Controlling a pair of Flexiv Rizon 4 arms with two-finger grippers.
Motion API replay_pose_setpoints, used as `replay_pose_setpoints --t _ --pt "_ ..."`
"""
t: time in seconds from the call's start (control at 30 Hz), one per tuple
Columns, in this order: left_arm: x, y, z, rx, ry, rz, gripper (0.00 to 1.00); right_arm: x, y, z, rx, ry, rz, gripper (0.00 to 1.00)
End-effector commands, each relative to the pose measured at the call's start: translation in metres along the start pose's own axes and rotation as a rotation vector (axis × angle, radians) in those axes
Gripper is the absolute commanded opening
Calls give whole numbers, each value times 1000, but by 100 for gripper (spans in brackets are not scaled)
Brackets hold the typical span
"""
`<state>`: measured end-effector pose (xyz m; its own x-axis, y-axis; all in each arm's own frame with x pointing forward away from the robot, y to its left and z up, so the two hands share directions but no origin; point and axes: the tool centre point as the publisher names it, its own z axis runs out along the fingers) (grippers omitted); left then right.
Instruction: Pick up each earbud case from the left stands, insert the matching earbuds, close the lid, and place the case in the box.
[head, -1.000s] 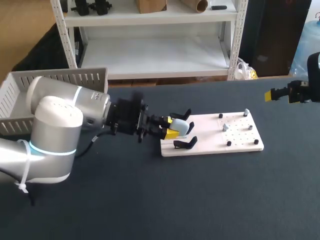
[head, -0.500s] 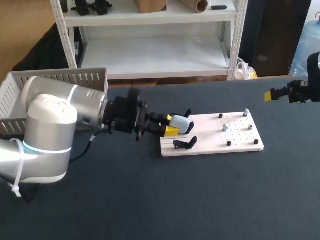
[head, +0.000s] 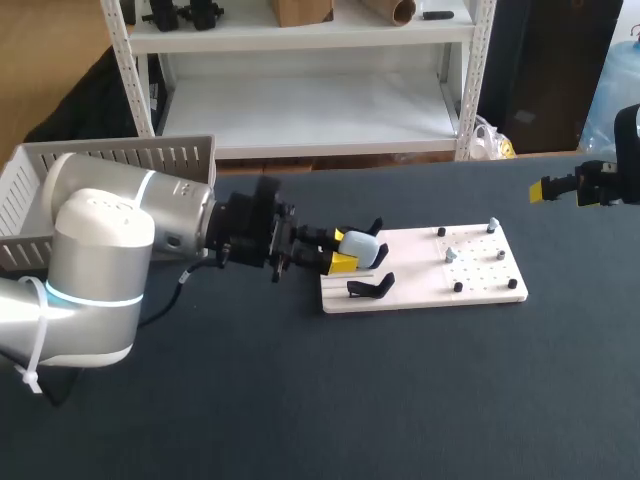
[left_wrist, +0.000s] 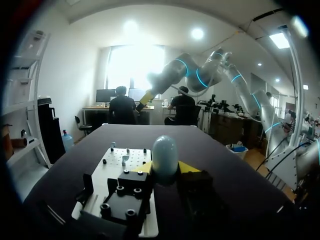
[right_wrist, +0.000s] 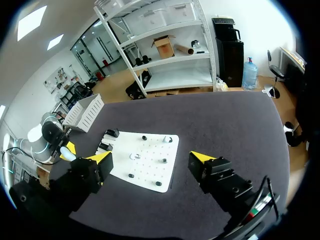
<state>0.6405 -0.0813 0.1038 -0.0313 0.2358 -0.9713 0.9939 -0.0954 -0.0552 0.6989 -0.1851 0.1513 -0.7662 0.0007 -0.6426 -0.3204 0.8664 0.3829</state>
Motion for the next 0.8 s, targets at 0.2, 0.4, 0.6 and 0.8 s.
replay_pose_setpoints --t 0.2,0.4,0.6,0.8 --pt "-6 -19 14 14 -103 56 0 0 -1 1 -6 1 -1 100" --pt "-15 -27 23 22 -138 112 0 0 -1 1 -6 1 -1 100" --pt "-24 -29 22 -38 -142 176 0 0 -1 1 -6 1 -1 100" --pt "-26 -25 21 -58 -195 175 0 1 0 0 -13 7 -9 100"
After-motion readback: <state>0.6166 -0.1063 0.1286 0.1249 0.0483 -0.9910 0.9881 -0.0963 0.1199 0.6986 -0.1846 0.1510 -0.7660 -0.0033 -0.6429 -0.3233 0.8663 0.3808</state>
